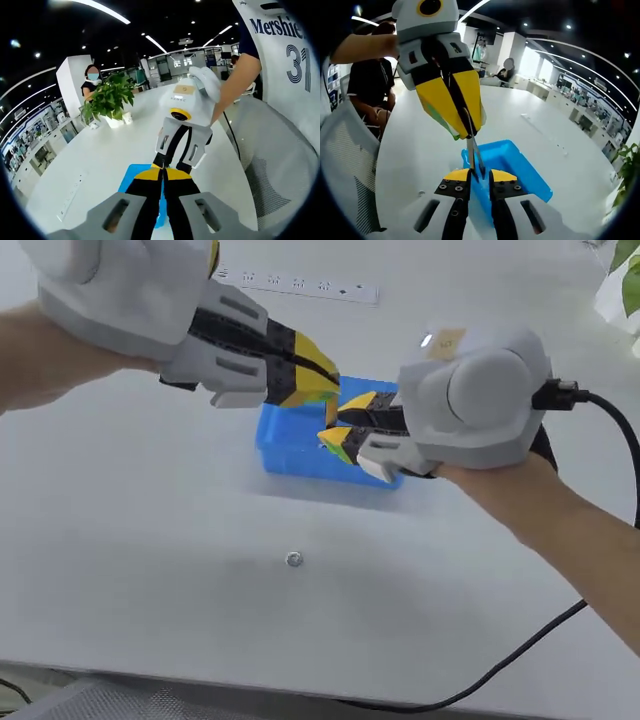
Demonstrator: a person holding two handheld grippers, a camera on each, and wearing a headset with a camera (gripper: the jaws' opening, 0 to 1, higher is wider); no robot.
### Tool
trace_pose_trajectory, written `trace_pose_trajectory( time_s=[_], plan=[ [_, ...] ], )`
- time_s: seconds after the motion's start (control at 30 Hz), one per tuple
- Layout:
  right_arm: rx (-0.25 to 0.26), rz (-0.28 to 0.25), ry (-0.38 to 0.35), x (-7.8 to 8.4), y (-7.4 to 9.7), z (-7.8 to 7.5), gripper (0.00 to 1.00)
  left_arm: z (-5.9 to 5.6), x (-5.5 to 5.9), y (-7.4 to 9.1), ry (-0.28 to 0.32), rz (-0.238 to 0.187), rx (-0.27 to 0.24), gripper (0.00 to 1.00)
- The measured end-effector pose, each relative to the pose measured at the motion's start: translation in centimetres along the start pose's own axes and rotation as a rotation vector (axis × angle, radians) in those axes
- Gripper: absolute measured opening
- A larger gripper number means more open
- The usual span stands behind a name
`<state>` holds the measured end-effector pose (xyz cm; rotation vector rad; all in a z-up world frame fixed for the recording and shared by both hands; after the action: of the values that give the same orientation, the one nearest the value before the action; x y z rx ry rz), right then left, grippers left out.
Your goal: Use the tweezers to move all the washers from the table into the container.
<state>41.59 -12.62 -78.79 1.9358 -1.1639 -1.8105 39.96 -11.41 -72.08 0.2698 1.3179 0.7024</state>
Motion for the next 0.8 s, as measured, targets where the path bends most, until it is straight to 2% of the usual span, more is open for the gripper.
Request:
trace_pose_trajectory(
  time_s=[0.23,0.4,0.57,0.8],
  plan=[
    [-0.038,0.020,-0.005,1.1,-0.1,2.4,0.15,-3.0,0.7,0.2,0.036,0.005,0.014,0.05],
    [-0.069,0.030,-0.006,1.6,-0.2,4.1,0.15,-4.3,1.1,0.5,0.061,0.006,0.018,0.05],
    [-0.097,0.030,-0.010,2.0,-0.2,5.7,0.16,-6.1,1.5,0.9,0.078,0.006,0.028,0.05],
    [-0.154,0.054,0.027,3.0,-0.6,8.6,0.16,-8.5,2.5,1.0,0.107,0.021,0.072,0.05]
  ],
)
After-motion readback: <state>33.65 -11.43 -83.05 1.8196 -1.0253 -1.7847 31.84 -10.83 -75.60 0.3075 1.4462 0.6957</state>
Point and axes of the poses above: the centre of the closed fingertips' face, and the gripper's own axes: y roughly backward along the fingers, z roughly to its left, x roughly out of its underside, the point moved 2 cm from there along y, roughly backward along the fingers, and after that the axes turned 9 degrees about z, right-handed, at the moved point
